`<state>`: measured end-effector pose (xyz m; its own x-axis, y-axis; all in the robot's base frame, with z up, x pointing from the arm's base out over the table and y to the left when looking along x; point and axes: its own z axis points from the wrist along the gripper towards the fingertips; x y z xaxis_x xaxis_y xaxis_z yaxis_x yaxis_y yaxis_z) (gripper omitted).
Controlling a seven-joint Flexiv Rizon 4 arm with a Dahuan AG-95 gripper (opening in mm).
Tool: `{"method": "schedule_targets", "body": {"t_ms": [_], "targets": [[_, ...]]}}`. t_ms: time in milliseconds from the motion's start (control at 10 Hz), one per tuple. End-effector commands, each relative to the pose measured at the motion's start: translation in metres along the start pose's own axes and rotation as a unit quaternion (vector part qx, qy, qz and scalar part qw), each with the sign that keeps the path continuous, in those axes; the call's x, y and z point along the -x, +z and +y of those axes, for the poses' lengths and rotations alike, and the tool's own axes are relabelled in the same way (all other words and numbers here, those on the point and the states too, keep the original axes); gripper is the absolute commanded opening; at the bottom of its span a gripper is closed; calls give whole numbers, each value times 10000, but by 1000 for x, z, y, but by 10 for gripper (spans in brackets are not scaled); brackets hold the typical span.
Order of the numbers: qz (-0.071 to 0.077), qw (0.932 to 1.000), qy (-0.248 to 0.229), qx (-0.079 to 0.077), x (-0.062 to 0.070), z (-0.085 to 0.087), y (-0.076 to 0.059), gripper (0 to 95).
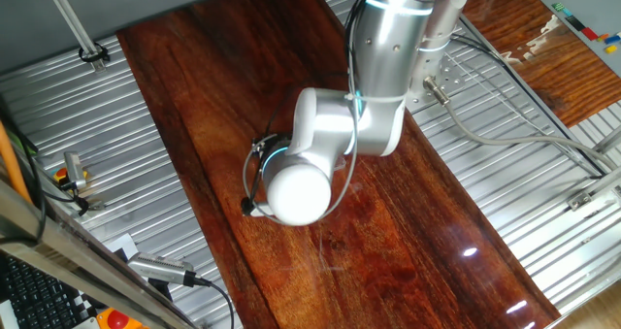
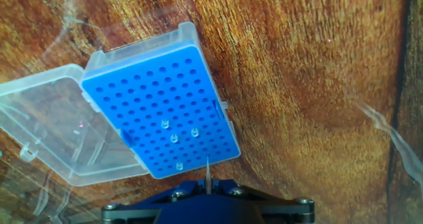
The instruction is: Insert a small pipette tip into the holder for small pipette tips
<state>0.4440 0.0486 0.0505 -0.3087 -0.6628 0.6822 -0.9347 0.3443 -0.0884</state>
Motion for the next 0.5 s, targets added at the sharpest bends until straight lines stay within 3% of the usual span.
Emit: {"method": "schedule_targets", "body": {"t_ms": [100, 200, 300, 500], "targets": [[-51, 10000, -48, -7, 1, -1, 0, 380], [-95, 9999, -58, 0, 1, -1, -1, 760], [-126, 9999, -54, 5, 0, -2, -1, 760], [-328, 9994, -33, 47, -5, -4, -2, 760]]}}
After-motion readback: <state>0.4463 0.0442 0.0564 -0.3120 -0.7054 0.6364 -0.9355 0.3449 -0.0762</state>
